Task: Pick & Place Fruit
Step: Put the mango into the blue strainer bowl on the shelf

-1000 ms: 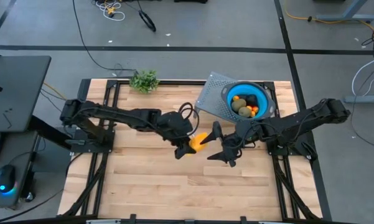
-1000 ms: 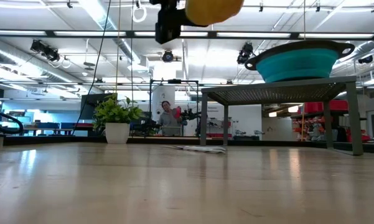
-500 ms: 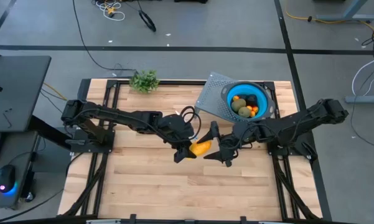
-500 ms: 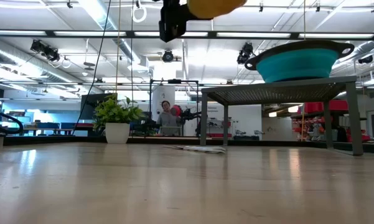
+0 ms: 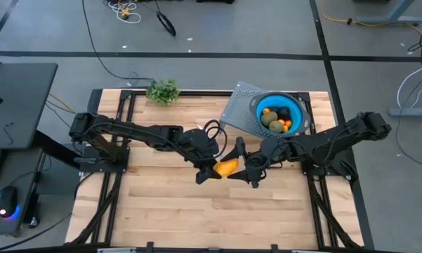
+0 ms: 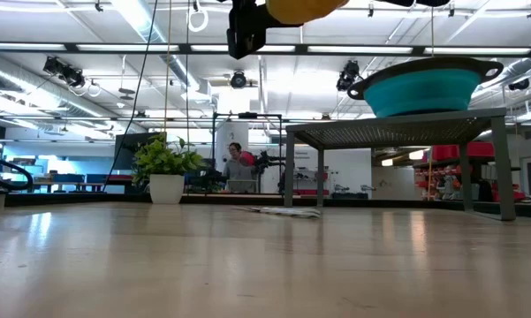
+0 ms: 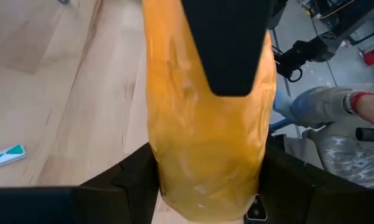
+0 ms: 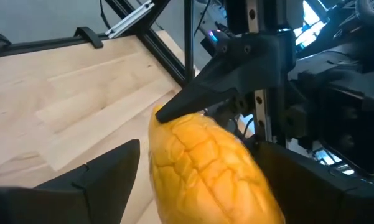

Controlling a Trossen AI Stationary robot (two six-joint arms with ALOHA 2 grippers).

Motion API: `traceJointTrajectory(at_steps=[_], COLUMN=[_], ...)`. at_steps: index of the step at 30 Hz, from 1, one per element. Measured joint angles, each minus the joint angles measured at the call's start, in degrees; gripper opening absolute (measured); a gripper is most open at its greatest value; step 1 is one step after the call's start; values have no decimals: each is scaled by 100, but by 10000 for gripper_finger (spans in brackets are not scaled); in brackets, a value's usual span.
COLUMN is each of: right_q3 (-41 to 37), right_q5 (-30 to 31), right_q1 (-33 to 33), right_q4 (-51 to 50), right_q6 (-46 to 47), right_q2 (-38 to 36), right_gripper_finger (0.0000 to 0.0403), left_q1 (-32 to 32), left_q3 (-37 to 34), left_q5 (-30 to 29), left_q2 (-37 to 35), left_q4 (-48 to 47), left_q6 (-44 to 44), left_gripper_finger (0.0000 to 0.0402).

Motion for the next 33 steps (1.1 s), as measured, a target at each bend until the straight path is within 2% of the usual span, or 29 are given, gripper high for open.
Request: traceJointTrajectory(at_steps=[15,19,30,33], right_q3=[0,0,0,0], right_q5=[-26,-26,13,351], right_q1=[2,2,2,8], right_q4=[-29,-30,-527,-578], right_q6=[20,20,192,207], right_q2=[-2,-4,0,0], right_gripper_finger=[264,256,254,253], left_q1=[-2,-2,1,17], left_q3=[0,-2,2,2], left_q5=[54,25,-631,-617], left_q2=[0,0,-2,-8], left_q4=[56,78,173,173], left_q6=[154,173,221,219], left_gripper_finger=[231,238,318,343])
